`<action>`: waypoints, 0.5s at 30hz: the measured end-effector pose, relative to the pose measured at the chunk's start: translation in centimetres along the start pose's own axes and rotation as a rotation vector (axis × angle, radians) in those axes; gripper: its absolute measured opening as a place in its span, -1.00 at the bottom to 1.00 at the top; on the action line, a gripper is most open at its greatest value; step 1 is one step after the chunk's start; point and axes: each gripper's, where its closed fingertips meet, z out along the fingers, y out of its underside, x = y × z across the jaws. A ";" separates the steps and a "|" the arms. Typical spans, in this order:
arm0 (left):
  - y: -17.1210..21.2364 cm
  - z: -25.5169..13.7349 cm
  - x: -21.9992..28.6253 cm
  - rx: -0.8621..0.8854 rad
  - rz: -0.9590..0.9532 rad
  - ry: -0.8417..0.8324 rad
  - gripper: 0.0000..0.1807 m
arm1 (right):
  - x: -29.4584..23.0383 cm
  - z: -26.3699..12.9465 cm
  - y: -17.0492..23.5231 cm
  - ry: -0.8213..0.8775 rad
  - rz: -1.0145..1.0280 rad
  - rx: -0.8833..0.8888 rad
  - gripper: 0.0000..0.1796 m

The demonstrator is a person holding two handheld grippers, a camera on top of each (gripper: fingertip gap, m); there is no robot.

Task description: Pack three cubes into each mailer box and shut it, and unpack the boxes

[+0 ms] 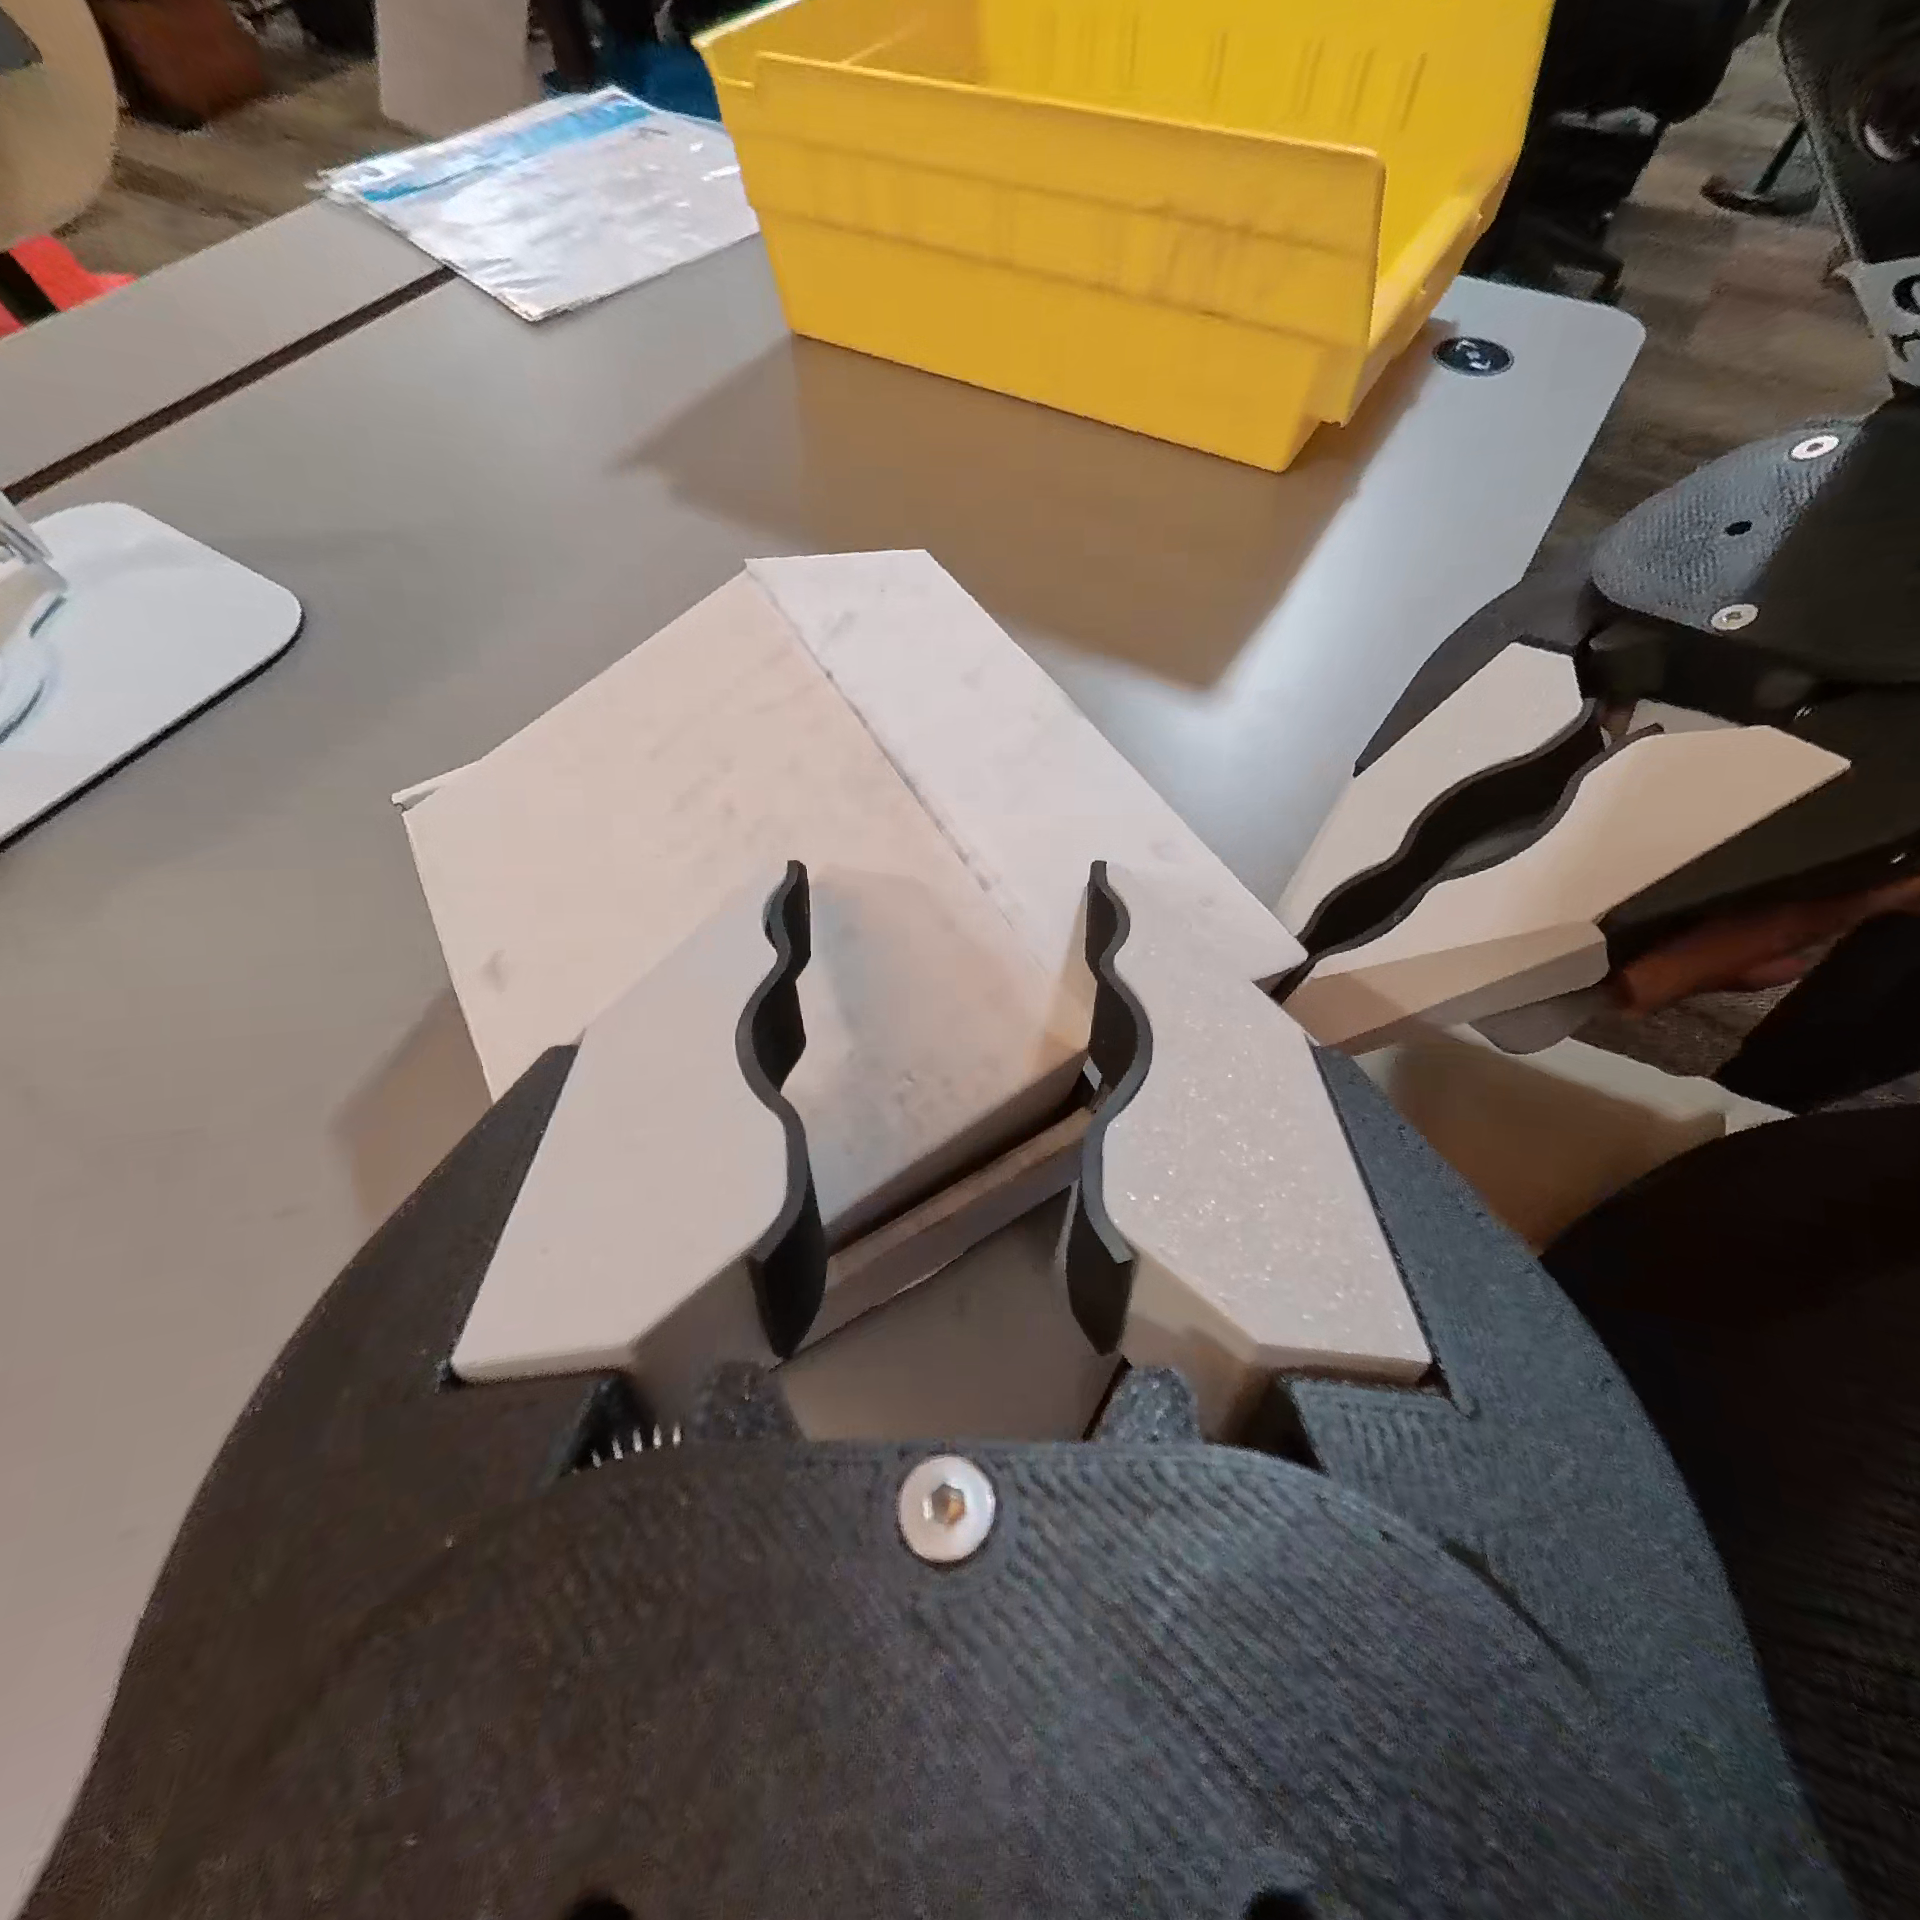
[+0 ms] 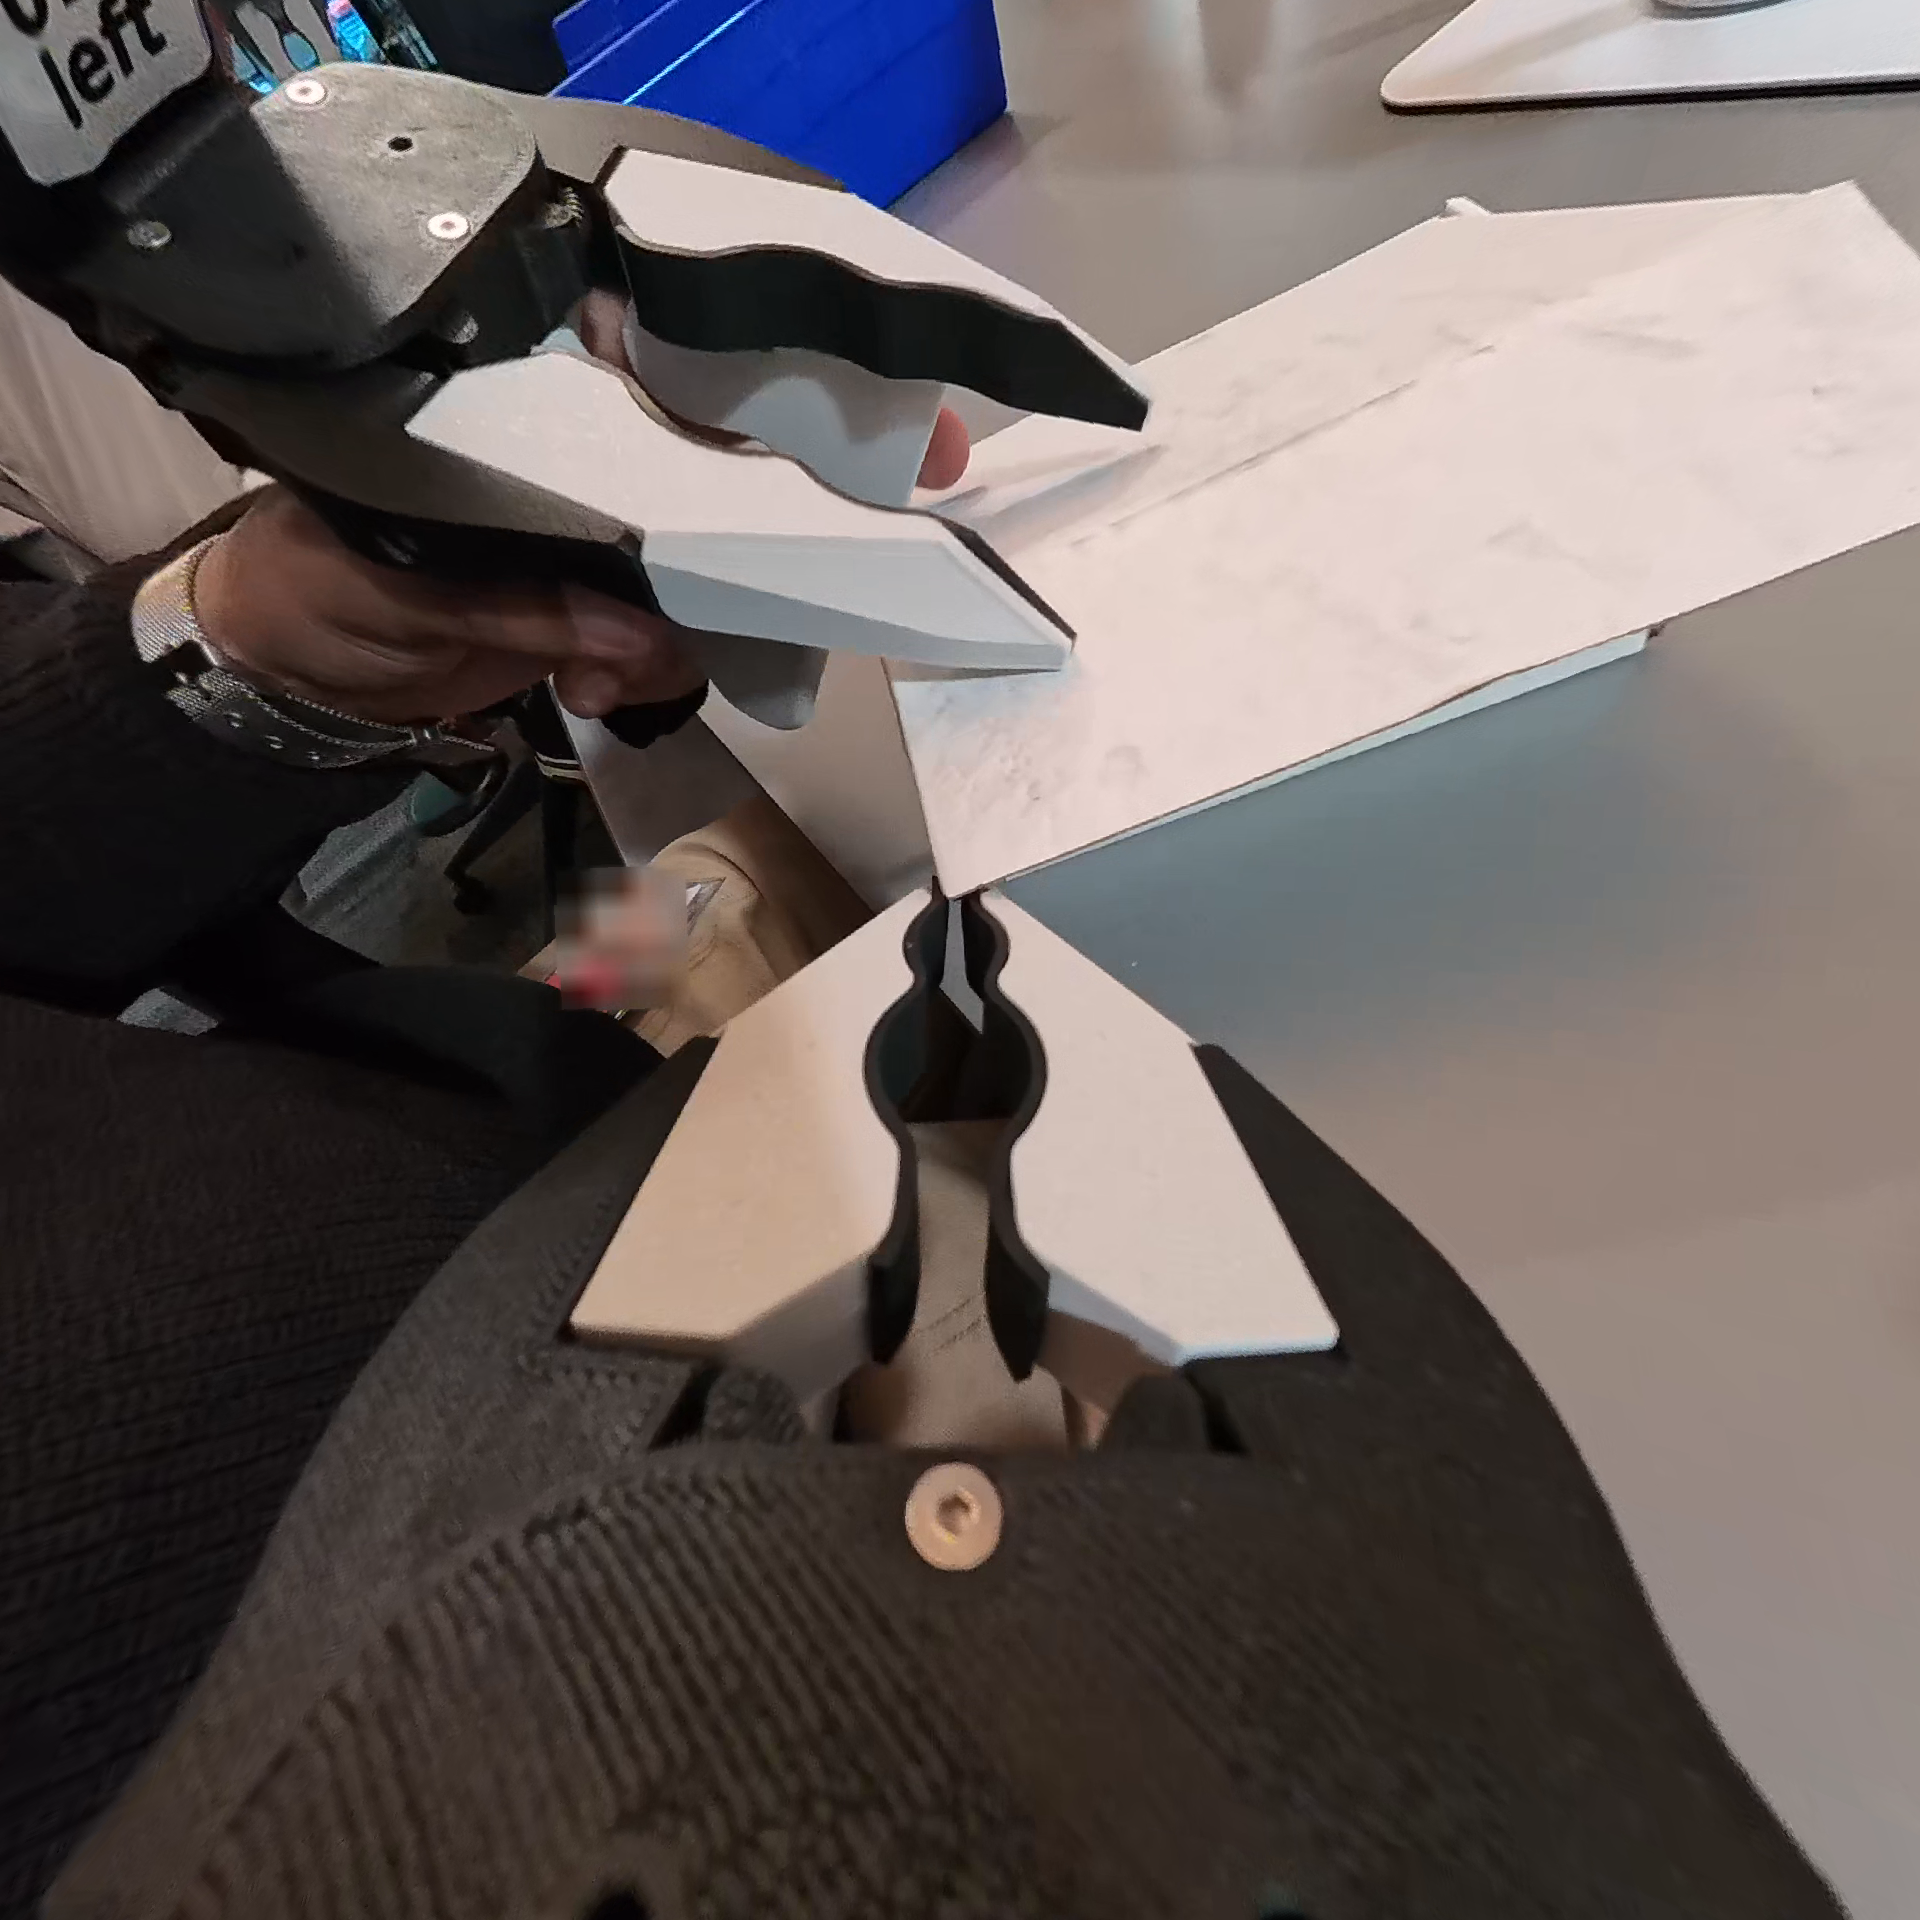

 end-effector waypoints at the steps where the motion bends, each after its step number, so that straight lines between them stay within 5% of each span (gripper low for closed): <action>1: 0.0 0.0 0.0 -0.005 -0.005 0.003 -0.42 | 0.0 0.0 0.0 -0.001 0.001 -0.002 -0.99; 11: 0.1 -0.1 -0.2 -0.012 -0.011 0.009 -0.47 | 0.6 -1.1 0.0 0.035 -0.113 -0.028 -0.98; 15: 0.1 -0.1 -0.2 -0.006 -0.008 0.009 -0.48 | -2.4 -3.3 -1.7 -0.204 -0.159 0.070 -1.00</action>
